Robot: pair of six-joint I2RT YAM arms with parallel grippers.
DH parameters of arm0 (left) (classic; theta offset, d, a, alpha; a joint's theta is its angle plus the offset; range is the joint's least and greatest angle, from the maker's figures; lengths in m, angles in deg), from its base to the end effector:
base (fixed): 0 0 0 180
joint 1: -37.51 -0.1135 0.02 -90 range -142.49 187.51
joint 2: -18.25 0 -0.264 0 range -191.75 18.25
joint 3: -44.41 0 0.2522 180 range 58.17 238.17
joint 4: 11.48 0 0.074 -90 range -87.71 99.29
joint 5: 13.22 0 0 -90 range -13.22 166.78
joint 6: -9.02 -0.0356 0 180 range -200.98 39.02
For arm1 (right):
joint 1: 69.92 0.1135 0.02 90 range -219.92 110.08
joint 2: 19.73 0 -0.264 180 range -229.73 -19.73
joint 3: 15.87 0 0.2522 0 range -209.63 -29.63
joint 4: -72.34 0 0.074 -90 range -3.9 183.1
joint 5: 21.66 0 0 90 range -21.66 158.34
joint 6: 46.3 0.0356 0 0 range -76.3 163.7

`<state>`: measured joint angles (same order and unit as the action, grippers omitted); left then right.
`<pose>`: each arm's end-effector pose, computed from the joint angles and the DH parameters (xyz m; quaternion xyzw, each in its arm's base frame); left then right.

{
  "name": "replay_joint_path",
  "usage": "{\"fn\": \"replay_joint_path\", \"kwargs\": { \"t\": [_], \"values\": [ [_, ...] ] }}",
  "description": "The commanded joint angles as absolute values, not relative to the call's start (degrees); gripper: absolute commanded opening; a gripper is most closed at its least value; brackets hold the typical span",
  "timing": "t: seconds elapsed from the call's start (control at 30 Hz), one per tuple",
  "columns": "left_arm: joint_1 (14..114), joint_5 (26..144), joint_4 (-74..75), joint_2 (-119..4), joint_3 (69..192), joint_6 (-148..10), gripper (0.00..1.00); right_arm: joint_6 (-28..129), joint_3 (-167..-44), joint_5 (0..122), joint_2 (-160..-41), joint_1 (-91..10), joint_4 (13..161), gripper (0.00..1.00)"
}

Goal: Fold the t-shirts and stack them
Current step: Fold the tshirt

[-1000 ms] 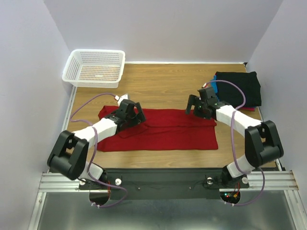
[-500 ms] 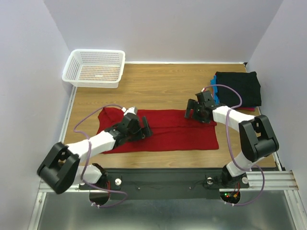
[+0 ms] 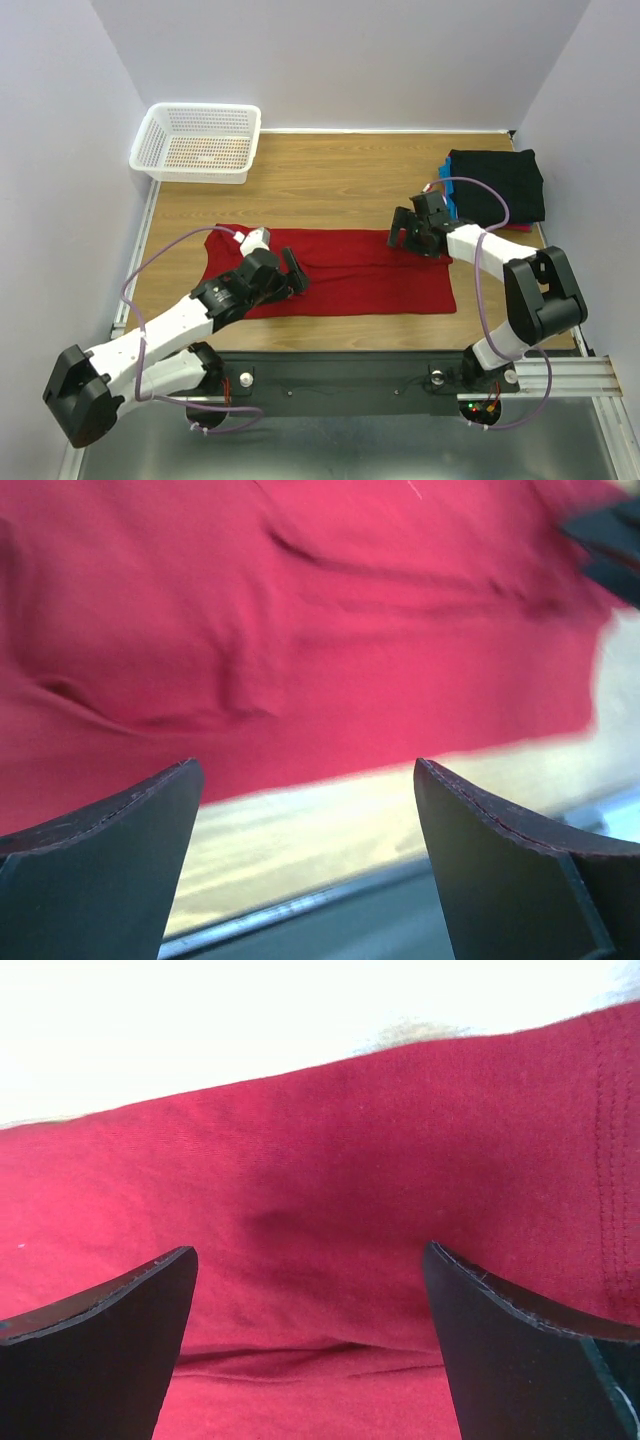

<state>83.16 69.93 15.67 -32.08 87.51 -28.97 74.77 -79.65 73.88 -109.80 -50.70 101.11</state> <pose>0.1372 -0.1343 0.2232 -0.0768 0.8800 -0.3158 0.3464 0.2930 0.0985 0.1761 0.1128 0.9462 0.0857 0.2910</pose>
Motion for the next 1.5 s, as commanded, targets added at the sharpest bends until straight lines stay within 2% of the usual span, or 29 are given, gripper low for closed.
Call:
{"fn": "replay_joint_path", "kwargs": {
  "t": [0.0, 0.1, 0.27, 0.37, 0.47, 0.57, 0.67, 0.8, 0.93, 1.17, 1.27, 1.47],
  "values": [
    [82.69, 56.23, 20.74, -36.06, 94.98, -27.72, 0.98, 74.02, -80.61, 74.84, -106.22, -50.41, 100.25, 1.0],
    [79.45, 53.92, 16.54, -41.15, 97.27, -31.39, 0.98, 73.93, -81.05, 74.76, -105.43, -50.41, 100.34, 1.0],
    [74.08, 60.43, 8.8, -53.35, 99.21, -35.01, 0.98, 73.93, -80.17, 74.32, -105.78, -50.41, 100.43, 1.0],
    [73.63, 59.38, 9.31, -58.73, 100.44, -35.45, 0.98, 73.85, -79.73, 74.41, -105.95, -50.41, 100.52, 1.0],
    [73.63, 56.93, 17.1, -64.36, 102.46, -32.75, 0.98, 73.76, -79.2, 74.58, -105.87, -50.32, 100.6, 1.0],
    [73.63, 52.63, 23.44, -63.41, 101.24, -28.44, 0.98, 73.58, -78.94, 75.11, -105.34, -50.49, 100.61, 1.0],
    [73.63, 49.1, 34.33, -55.97, 97.56, -18.16, 0.98, 73.49, -78.76, 76.07, -105.08, -50.41, 100.78, 1.0],
    [73.63, 50.23, 36.3, -47.35, 91.85, -13.3, 0.98, 73.49, -78.67, 76.25, -105.69, -50.5, 100.78, 1.0],
    [73.63, 53.05, 34.45, -43.54, 90.51, -14.53, 0.98, 73.85, -79.02, 75.99, -105.43, -50.5, 101.05, 1.0],
    [73.63, 54.89, 26.82, -43.19, 96.22, -21.29, 0.98, 71.92, -81.13, 75.99, -103.14, -50.5, 101.13, 1.0],
    [72.84, 55.94, 19.18, -45.2, 96.58, -24.46, 0.98, 71.3, -82.62, 76.95, -103.93, -50.5, 101.13, 1.0],
    [65.99, 63.49, 8.45, -57.23, 97.89, -28.68, 0.98, 70.94, -85.88, 77.66, -110.96, -50.41, 101.13, 1.0]
  ]
}}
